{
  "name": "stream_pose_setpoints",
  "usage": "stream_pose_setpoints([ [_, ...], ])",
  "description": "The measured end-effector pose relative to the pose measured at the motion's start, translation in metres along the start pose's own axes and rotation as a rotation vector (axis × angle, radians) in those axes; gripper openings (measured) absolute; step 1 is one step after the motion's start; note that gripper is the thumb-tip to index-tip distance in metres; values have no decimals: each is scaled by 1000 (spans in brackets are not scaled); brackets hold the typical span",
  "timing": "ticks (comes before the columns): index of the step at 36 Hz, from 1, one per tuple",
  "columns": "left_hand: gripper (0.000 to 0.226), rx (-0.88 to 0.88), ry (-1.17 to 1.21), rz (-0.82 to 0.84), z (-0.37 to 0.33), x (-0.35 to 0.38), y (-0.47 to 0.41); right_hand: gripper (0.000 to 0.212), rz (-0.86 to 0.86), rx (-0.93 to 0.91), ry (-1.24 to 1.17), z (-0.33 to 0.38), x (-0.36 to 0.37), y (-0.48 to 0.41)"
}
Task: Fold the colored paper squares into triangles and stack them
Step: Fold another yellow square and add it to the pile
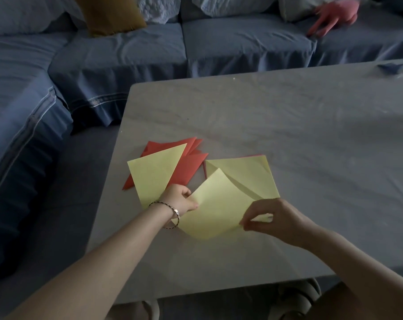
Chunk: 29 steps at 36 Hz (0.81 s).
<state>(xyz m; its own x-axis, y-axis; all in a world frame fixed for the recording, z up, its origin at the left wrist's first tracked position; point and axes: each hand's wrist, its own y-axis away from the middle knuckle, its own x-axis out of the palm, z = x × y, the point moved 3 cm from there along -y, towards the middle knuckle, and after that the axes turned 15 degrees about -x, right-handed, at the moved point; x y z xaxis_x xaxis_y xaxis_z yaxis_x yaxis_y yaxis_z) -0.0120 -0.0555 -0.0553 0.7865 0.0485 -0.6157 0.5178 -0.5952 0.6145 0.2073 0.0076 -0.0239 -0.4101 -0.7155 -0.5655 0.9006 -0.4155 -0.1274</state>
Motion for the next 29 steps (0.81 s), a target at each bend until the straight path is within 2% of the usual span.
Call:
stream_pose_setpoints([
  [4,15,70,-7,-66,2,-4,9,18,-206,120,-50,-9,-9,-2],
  [7,10,141,41,-22,3,-5,19,18,-351,129,-42,-10,-14,-8],
  [10,15,196,126,87,2,-5,32,16,-336,139,67,-7,-16,-15],
  [13,26,236,158,158,3,-7,42,9,-347,169,1,-3,-17,-20],
  [17,22,237,123,203,1,-11,53,8,-412,167,-54,3,-15,-20],
  [21,10,243,204,131,-13,-21,63,15,-448,114,-41,15,-14,-20],
  [24,28,321,238,79,-25,-26,75,22,-488,61,-29,25,-14,-21],
  [26,19,362,227,-31,-32,-29,83,24,-507,26,-12,31,-14,-22],
  [29,19,424,209,-220,-38,-30,92,25,-532,-8,-19,38,-14,-24],
])
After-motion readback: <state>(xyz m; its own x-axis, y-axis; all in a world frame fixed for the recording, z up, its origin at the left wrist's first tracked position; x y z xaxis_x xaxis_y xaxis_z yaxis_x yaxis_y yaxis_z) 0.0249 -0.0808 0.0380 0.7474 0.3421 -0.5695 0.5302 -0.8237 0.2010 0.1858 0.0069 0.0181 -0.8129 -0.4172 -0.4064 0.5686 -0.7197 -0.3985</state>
